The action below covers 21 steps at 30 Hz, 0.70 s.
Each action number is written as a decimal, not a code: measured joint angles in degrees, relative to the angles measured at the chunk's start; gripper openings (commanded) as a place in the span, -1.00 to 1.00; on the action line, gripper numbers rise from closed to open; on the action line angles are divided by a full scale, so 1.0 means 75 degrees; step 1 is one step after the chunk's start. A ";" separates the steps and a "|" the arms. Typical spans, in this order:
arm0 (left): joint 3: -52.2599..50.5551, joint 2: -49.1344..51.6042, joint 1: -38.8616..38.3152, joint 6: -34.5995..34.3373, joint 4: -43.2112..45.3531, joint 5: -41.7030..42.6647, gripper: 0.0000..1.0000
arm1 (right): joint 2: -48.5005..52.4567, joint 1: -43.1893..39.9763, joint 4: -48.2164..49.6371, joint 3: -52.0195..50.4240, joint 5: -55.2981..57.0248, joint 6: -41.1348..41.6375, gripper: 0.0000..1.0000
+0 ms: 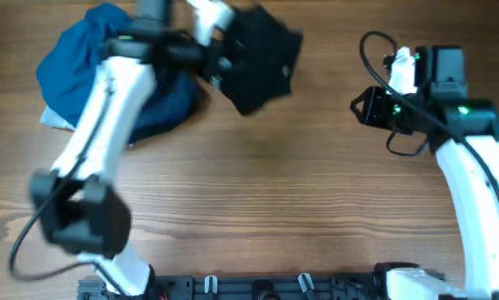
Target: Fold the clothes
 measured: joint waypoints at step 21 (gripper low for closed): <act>0.0052 0.1276 0.4328 0.0172 -0.0688 -0.1679 0.99 | -0.0280 0.0000 -0.0379 0.0023 0.0047 0.0495 -0.36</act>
